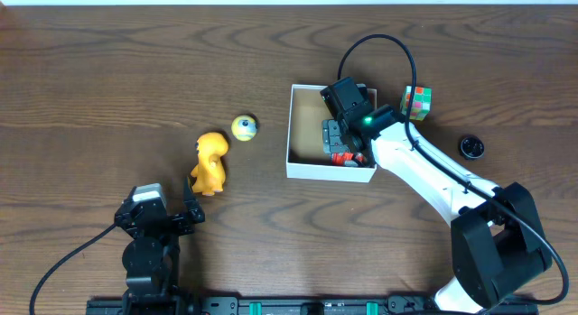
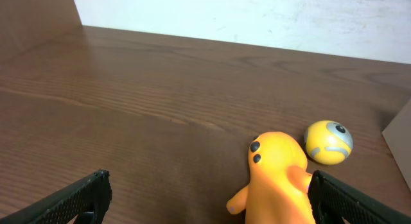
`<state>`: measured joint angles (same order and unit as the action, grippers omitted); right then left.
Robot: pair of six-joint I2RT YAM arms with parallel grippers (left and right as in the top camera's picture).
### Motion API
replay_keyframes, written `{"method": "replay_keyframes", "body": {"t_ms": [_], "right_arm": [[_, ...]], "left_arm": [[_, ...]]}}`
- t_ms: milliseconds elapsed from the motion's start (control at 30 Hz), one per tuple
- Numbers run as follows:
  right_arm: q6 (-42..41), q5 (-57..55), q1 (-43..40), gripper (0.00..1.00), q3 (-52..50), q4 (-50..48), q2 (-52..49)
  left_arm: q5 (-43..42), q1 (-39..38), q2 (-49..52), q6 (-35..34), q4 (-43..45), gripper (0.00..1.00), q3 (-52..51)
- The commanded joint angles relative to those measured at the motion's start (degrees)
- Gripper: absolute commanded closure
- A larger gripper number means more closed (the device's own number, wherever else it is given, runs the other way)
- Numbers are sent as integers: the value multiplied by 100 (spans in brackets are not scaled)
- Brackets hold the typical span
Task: Pack container
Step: 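Lower the toy vehicle into the box and open the right gripper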
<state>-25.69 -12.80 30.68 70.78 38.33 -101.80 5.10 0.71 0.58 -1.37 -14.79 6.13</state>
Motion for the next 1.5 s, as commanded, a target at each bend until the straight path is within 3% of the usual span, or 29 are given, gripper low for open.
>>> {"method": "replay_keyframes", "body": {"t_ms": [0, 567, 800, 1200, 1333, 1467], "right_arm": [[-61, -26, 52, 19, 68, 11, 20], [223, -380, 48, 22, 70, -262, 20], [177, -457, 46, 36, 68, -299, 20], [-214, -435, 52, 42, 68, 229, 20], [-214, -387, 52, 57, 70, 221, 20], [-258, -365, 52, 61, 76, 212, 22]], "left_arm": [[46, 35, -35, 94, -31, 2, -144], [46, 35, -35, 94, -31, 2, -144], [46, 35, -35, 94, -31, 2, -144], [46, 35, -35, 94, -31, 2, -144], [46, 35, -35, 94, -31, 2, -144], [46, 35, -35, 94, -31, 2, -144]]}}
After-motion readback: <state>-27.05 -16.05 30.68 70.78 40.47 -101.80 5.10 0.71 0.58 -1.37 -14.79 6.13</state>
